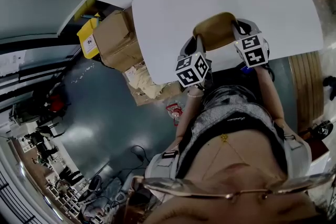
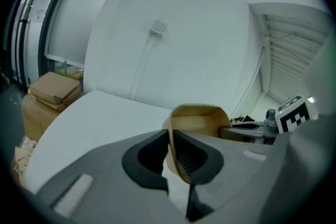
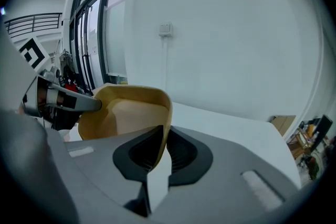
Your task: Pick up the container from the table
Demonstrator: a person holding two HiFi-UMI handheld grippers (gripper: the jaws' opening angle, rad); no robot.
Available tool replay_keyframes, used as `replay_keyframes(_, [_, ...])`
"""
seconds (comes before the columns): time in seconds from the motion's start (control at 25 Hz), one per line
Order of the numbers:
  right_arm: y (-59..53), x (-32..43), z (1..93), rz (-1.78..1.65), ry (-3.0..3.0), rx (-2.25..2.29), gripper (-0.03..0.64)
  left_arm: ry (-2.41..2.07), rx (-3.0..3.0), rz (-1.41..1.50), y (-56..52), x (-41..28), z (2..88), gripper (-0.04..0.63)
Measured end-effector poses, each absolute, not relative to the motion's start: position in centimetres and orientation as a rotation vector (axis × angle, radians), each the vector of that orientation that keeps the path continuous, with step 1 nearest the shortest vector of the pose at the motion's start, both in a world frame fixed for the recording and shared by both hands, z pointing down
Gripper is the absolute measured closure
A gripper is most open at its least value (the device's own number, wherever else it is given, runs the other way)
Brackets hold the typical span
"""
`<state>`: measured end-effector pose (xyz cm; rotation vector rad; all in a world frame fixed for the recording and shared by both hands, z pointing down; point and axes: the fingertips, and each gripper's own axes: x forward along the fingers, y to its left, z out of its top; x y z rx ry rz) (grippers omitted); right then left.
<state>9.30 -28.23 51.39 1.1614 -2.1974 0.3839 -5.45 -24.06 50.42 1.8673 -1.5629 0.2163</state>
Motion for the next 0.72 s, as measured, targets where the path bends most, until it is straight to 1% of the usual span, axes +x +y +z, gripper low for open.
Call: replay_keyframes(0.72, [-28.06,10.24,50.44,0.391,-2.201,1.202,0.572,-1.543,1.91,0.228,-24.17,-4.58,49.5,0.565])
